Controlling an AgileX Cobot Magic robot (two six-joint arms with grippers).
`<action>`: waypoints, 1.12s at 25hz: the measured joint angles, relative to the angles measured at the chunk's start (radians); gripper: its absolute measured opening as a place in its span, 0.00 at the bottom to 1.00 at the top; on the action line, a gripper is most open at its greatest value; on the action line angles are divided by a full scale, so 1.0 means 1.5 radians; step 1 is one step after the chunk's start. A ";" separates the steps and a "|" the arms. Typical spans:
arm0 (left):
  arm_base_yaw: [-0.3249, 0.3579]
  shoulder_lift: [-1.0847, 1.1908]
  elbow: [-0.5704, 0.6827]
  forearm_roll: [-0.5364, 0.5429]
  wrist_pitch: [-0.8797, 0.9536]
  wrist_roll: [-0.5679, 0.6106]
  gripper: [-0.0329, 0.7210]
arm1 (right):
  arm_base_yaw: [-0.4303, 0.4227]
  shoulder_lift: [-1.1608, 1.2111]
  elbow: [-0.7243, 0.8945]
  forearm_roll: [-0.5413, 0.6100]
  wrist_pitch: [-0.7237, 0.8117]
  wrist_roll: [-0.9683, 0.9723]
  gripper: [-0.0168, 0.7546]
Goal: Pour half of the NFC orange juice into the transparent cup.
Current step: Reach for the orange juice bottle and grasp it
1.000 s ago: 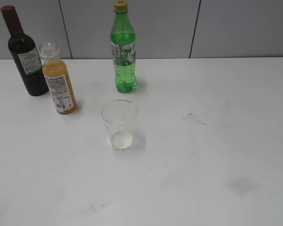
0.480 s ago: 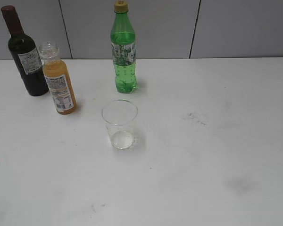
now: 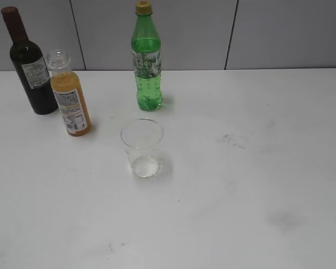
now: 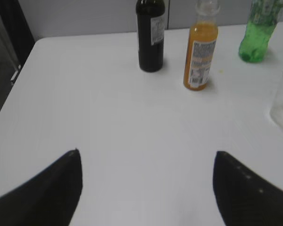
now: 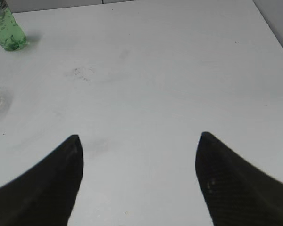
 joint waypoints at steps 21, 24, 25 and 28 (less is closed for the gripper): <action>-0.021 0.392 0.083 -0.076 -0.664 -0.001 0.85 | 0.000 0.000 0.000 0.000 0.000 0.000 0.76; -0.065 0.445 0.101 -0.058 -0.761 -0.001 0.84 | 0.000 0.000 0.000 0.000 0.000 0.000 0.76; -0.079 0.466 0.107 -0.055 -0.793 -0.001 0.84 | 0.000 0.000 0.000 0.000 0.000 0.000 0.76; -0.116 0.532 0.115 -0.031 -0.855 -0.001 0.83 | 0.000 0.000 0.000 0.000 0.000 0.000 0.76</action>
